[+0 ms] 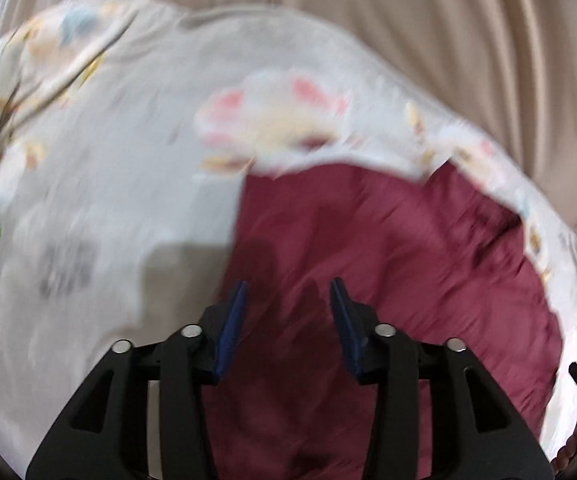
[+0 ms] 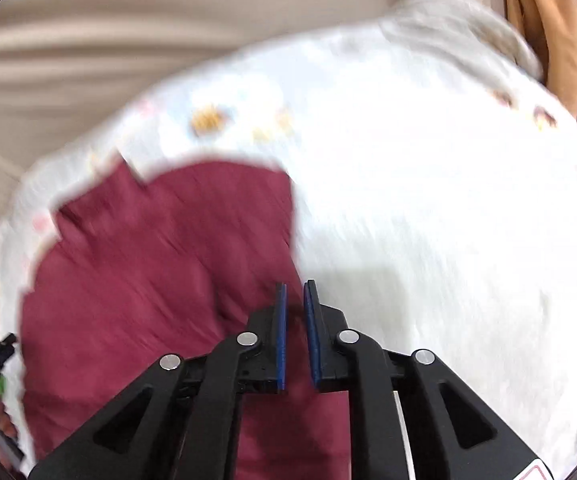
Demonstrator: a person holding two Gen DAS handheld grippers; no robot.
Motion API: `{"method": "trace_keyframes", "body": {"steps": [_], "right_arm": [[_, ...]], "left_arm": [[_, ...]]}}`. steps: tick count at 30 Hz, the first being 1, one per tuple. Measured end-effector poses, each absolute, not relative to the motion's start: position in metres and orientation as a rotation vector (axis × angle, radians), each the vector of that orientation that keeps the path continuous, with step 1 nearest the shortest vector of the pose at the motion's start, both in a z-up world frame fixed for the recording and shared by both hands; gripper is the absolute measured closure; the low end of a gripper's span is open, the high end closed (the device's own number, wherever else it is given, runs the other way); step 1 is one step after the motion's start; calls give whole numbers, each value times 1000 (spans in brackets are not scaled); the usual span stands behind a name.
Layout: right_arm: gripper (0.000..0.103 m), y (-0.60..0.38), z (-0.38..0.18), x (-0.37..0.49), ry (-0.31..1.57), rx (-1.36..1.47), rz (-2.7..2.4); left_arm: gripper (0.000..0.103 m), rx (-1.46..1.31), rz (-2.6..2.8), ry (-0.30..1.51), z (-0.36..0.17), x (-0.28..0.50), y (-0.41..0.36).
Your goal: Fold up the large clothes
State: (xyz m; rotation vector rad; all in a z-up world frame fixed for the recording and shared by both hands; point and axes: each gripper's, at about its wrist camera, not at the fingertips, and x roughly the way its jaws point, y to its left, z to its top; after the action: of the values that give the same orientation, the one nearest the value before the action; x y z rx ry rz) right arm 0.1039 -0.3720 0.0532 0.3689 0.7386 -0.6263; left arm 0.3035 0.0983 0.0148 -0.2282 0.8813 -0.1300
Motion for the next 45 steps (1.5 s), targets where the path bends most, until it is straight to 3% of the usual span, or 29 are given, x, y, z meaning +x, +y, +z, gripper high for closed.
{"method": "trace_keyframes", "body": {"steps": [5,13,14,15,18,20,24,28,29,30,32,34,40,41,42,43,45], "right_arm": [[90,-317,45,230,798,356,-316],[90,-265,-44,370,988,308,-135],[93,-268,-52,382,996,293,-147],[103,-280,-58,389,999,306,-175],[103,-313,-46,378,887,427,-284],[91,-312,-23,358,818,363,-391],[90,-324,8,306,732,364,-430],[91,-360,-9,294,847,283,-545],[94,-376,-10,284,854,287,-595],[103,-398,-6,267,843,341,-646],[103,-421,8,242,780,453,-653],[90,-425,22,231,736,465,-634],[90,-419,3,260,844,425,-515],[91,-422,-5,262,871,400,-523],[103,-426,-12,257,891,356,-547],[103,-433,-14,250,880,350,-553],[103,-450,-10,226,835,390,-599]], "left_arm": [[50,-191,-129,873,15,357,55],[48,-80,-20,920,-47,388,48],[48,-78,-22,914,-50,388,49],[48,-79,-26,907,-52,388,50],[47,-65,-33,894,-57,390,51],[47,-44,-32,894,-55,389,49],[48,-138,-104,860,-27,369,48],[45,-127,-226,860,-20,354,7],[45,-113,-253,867,-22,351,-4],[45,-93,-269,870,-22,349,-15],[45,-61,-305,838,-18,345,-34],[44,-46,-353,819,-10,348,-55],[42,-99,-477,875,-16,371,-140],[42,-100,-470,900,-26,375,-150],[43,-77,-426,941,-42,383,-160],[50,-52,-374,959,-52,388,-161],[51,-96,-367,925,-60,391,-153]]}}
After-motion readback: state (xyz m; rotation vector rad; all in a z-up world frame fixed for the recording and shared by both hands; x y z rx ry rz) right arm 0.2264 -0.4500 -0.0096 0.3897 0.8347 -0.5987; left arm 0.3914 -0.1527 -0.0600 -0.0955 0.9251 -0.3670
